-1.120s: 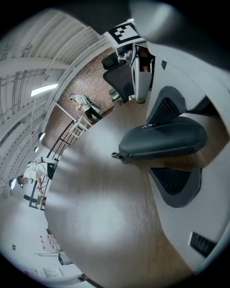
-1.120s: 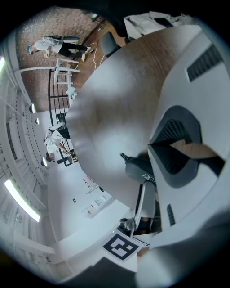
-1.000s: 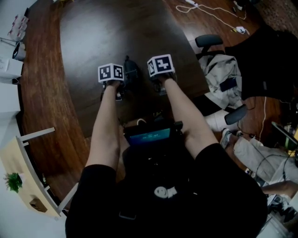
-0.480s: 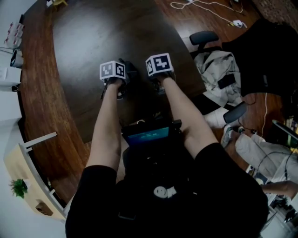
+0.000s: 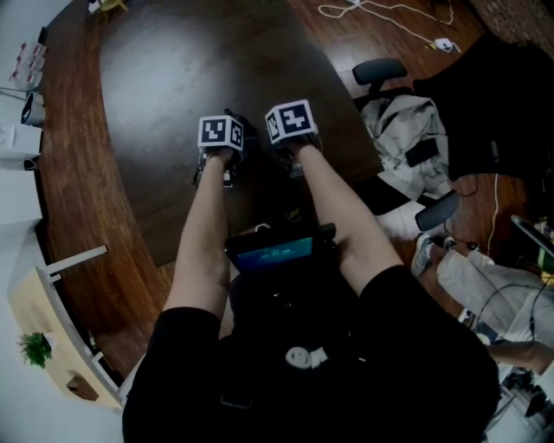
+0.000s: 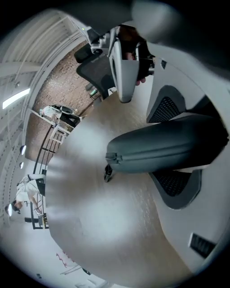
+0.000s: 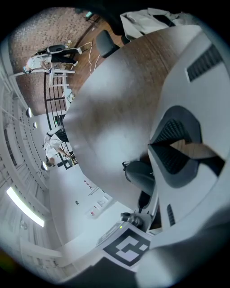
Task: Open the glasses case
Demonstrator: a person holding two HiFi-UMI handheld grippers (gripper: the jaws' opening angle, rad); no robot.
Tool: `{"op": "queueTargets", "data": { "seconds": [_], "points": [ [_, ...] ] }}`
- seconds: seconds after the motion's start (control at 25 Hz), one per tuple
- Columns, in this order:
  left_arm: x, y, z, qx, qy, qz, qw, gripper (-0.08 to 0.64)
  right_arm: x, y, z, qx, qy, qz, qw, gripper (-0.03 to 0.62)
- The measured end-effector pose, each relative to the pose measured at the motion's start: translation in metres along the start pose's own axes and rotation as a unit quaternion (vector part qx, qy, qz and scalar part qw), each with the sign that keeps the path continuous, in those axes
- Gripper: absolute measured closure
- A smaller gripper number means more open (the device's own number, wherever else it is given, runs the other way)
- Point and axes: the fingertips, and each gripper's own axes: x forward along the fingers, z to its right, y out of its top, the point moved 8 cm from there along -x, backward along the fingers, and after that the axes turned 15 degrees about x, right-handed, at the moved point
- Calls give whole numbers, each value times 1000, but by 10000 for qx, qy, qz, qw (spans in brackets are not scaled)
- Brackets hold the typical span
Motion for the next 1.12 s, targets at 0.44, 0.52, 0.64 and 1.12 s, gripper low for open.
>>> {"op": "queueTargets", "data": {
  "seconds": [0.44,0.52,0.64,1.12],
  "points": [
    [-28,8,-26,-991,-833,1227,9840,288,-27,8,-24,-1872,678,849,9763,583],
    [-46,22,-27,-1229,-1395,2036,9612,288,-30,3,-39,-2923,823,1167,9456,581],
    [-78,42,-27,-1245,-1863,2867,9315,288,-26,-9,-59,-4200,870,1256,8946,509],
    [-151,48,-22,-599,-1774,3373,9226,288,-38,-15,-134,-5583,362,1722,8107,505]
  ]
}}
